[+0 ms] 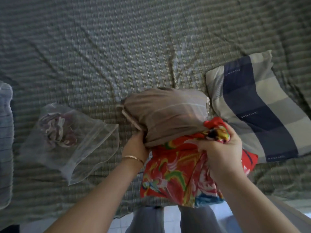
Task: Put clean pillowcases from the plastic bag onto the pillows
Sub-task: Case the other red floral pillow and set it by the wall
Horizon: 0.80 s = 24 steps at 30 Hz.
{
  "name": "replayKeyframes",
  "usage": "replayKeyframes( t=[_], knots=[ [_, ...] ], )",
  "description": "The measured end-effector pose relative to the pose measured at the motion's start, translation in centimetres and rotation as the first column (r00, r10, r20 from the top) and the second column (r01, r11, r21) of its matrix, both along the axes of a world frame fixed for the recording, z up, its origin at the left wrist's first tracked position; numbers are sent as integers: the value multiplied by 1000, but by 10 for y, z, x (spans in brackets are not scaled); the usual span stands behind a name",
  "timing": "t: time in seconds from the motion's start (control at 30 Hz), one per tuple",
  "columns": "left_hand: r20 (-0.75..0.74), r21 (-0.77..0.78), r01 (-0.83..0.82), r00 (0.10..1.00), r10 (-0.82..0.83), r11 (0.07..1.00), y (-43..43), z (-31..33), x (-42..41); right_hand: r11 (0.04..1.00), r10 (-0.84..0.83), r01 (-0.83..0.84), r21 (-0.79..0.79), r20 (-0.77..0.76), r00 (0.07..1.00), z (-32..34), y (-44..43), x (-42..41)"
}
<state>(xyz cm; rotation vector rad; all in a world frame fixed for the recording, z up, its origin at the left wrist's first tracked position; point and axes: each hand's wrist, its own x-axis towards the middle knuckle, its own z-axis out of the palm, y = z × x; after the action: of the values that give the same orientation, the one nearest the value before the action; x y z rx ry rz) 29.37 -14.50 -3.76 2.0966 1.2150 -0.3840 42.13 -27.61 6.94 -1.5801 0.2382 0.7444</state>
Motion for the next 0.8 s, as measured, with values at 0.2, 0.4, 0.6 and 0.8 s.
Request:
replayKeyframes(
  t=[0.2, 0.4, 0.6, 0.8],
  knots=[
    [-42, -147, 385, 918, -395, 911, -27, 13, -55, 969, -136, 131, -207, -11, 991, -50, -13, -31],
    [-465, -406, 276, 758, -457, 871, -19, -30, -70, 479, 648, -851, -216, -567, 509, -145, -71, -102],
    [-190, 44, -290, 937, 293, 956, 23, -65, -55, 234, 811, -706, -668, -267, 521, -161, -16, -30],
    [-290, -81, -301, 919, 266, 950, 13, -103, -48, -103, 992, -613, -783, -125, -6, -197, 51, -10]
  ],
)
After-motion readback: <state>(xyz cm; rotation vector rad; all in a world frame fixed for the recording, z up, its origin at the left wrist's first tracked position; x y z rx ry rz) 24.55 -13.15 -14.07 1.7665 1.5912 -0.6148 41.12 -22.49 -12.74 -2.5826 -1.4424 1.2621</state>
